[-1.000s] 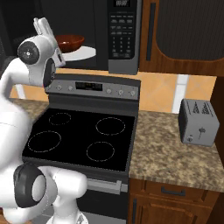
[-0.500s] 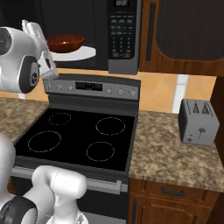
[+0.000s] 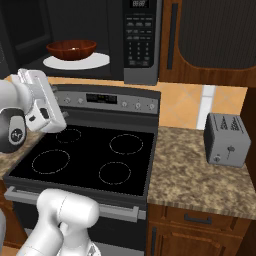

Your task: Open the microwave, place the bowl with waffle inside the microwave, then close the microwave door and turn it on.

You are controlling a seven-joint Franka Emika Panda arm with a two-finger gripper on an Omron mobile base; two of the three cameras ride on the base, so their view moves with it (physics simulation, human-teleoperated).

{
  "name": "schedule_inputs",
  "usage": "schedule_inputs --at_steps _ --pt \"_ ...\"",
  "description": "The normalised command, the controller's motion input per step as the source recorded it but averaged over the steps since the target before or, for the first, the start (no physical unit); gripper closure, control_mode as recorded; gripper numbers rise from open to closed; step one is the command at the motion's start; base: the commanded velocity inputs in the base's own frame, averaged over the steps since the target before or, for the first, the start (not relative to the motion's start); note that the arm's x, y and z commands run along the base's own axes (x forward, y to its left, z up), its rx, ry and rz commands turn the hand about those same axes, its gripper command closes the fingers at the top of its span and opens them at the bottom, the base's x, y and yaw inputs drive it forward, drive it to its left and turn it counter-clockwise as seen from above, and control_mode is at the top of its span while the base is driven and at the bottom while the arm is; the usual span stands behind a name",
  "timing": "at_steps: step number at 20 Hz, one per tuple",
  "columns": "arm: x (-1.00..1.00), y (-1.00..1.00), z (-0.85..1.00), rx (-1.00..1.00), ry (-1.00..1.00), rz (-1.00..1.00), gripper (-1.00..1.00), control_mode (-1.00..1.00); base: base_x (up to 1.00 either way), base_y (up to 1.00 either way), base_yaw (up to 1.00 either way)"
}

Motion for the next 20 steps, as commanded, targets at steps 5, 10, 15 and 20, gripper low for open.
schedule_inputs --at_steps 5,10,15,20 --pt "0.05 0.02 -0.47 -0.27 0.06 -0.04 -1.0 -1.0 0.0 0.0 0.0" --pt "0.2 0.1 -0.32 -0.19 0.07 0.0 1.0 -1.0 0.0 0.0 0.0" --pt "0.16 0.48 -0.24 -0.12 -0.03 0.0 1.0 -1.0 0.0 0.0 0.0" --pt "0.23 0.72 -0.3 -0.06 -0.13 0.0 1.0 -1.0 0.0 0.0 0.0"
